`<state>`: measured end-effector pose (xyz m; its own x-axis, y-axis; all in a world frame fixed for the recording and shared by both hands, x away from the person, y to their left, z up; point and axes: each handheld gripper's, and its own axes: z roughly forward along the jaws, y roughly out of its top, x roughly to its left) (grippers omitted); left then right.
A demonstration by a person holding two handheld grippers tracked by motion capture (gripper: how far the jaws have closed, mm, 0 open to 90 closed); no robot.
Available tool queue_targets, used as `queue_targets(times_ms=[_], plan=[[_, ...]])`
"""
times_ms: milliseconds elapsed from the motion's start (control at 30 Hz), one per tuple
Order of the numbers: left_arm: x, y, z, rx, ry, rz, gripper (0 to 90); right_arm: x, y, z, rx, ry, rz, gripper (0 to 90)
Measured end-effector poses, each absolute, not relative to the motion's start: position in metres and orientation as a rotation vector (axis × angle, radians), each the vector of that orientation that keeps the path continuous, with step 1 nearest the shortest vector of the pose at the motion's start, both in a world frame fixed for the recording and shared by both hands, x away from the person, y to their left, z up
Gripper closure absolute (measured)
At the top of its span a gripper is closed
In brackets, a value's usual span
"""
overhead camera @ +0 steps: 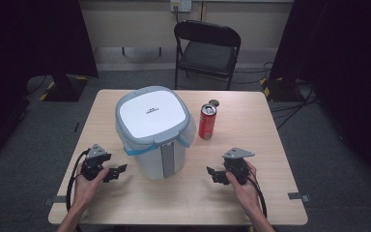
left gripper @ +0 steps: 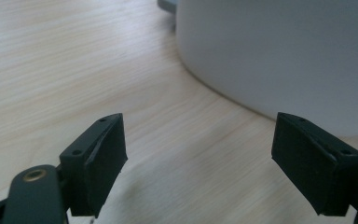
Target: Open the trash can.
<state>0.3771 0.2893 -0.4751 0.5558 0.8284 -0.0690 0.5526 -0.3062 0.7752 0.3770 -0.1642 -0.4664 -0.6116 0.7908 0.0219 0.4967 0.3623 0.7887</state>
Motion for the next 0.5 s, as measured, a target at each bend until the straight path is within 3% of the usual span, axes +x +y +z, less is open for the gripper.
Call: queue_targets(times_ms=[500], plan=[[0.381, 0.268, -0.473, 2.015, 1.022, 0.372, 17.4, 0.381, -0.089, -0.446, 0.943, 2.326, 1.276, 14.0]])
